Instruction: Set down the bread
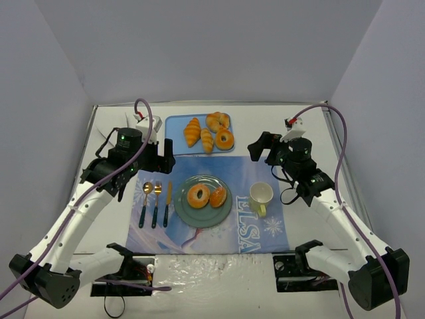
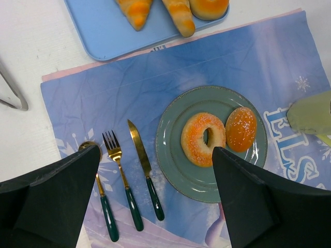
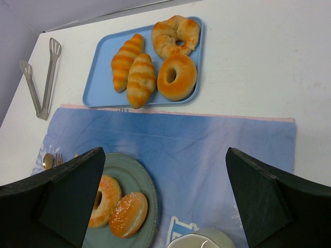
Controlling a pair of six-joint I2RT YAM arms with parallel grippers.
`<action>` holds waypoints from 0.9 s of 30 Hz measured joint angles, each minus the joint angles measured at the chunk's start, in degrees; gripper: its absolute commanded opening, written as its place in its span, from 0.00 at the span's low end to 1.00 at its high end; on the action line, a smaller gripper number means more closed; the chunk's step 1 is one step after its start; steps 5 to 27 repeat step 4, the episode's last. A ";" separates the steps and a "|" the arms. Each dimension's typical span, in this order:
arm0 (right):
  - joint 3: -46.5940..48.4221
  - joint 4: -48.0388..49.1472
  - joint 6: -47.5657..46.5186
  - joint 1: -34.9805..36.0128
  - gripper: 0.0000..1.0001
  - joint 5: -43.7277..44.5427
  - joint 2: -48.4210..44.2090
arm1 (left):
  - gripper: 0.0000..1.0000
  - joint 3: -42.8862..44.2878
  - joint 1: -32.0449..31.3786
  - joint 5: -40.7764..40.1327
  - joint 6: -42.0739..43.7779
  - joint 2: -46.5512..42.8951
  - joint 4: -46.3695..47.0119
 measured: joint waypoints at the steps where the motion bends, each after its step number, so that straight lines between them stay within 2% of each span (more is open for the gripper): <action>1: 0.00 -0.01 0.00 0.00 1.00 0.00 0.00 | 0.87 -0.04 0.00 -0.01 0.00 0.00 0.00; 27: 0.01 -0.02 0.00 0.00 1.00 -0.02 0.00 | 0.87 -0.18 0.00 -0.02 0.00 0.02 0.03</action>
